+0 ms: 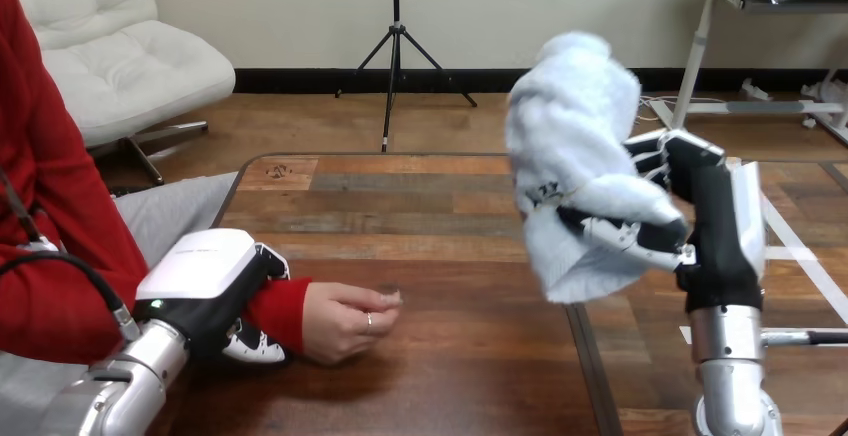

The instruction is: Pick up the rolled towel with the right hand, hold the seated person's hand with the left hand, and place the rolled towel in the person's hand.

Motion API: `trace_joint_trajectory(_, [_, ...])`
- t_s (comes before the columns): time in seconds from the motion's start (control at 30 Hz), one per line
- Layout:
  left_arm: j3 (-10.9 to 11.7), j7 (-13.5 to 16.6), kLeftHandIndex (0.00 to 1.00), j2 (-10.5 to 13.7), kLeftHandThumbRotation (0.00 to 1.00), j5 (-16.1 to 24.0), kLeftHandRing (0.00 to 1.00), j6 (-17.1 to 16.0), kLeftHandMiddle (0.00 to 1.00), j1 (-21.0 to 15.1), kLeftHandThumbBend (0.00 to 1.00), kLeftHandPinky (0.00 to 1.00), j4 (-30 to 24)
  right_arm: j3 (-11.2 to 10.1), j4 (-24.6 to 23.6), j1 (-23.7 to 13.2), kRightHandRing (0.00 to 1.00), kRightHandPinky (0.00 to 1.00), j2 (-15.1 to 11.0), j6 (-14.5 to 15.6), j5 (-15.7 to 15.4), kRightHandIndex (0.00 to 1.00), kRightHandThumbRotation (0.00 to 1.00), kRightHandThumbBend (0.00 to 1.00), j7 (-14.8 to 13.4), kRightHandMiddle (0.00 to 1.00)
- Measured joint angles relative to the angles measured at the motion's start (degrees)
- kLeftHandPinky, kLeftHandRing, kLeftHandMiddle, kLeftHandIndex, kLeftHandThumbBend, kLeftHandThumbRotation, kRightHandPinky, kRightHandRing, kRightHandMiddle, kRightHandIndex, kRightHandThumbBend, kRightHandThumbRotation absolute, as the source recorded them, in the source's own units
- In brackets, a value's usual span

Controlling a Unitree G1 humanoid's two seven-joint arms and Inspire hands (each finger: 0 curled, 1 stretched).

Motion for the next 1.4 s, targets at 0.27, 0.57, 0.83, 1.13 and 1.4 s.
trace_joint_trajectory(0.27, [1.3, 0.2, 0.38, 0.2, 0.0, -0.1, 0.32, -1.2, 0.36, 0.0, 0.69, 0.29, -0.4, 0.6, 1.9, 0.0, 0.33, 0.28, 0.3, 0.4, 0.0, 0.45, 0.0, 0.76, 0.2, 0.4])
trace_joint_trajectory(0.57, [2.5, 0.2, 0.38, 0.3, 0.0, -0.2, 0.33, -1.8, 0.37, 0.0, 0.71, 0.3, -1.4, 1.0, 3.6, -0.1, 0.34, 0.29, 0.8, 1.7, -0.1, 0.45, 0.0, 0.77, 0.5, 0.4])
trace_joint_trajectory(0.83, [3.5, 0.2, 0.38, 0.3, 0.0, -1.0, 0.34, -2.5, 0.37, 0.0, 0.73, 0.3, -1.9, 1.3, 5.1, -0.1, 0.34, 0.29, 1.5, 2.5, -1.2, 0.45, 0.0, 0.76, 0.5, 0.4])
trace_joint_trajectory(1.13, [4.0, 0.2, 0.38, 0.3, 0.0, -1.7, 0.35, -2.6, 0.38, 0.0, 0.75, 0.31, -2.6, 2.2, 6.6, -0.1, 0.36, 0.3, 2.1, 3.3, -2.2, 0.45, 0.0, 0.76, 0.5, 0.41])
trace_joint_trajectory(1.4, [4.4, 0.2, 0.39, 0.3, 0.0, -2.0, 0.34, -2.6, 0.38, 0.0, 0.75, 0.3, -3.6, 3.1, 8.0, -0.1, 0.37, 0.32, 2.7, 3.3, -2.6, 0.45, 0.0, 0.76, 0.5, 0.42])
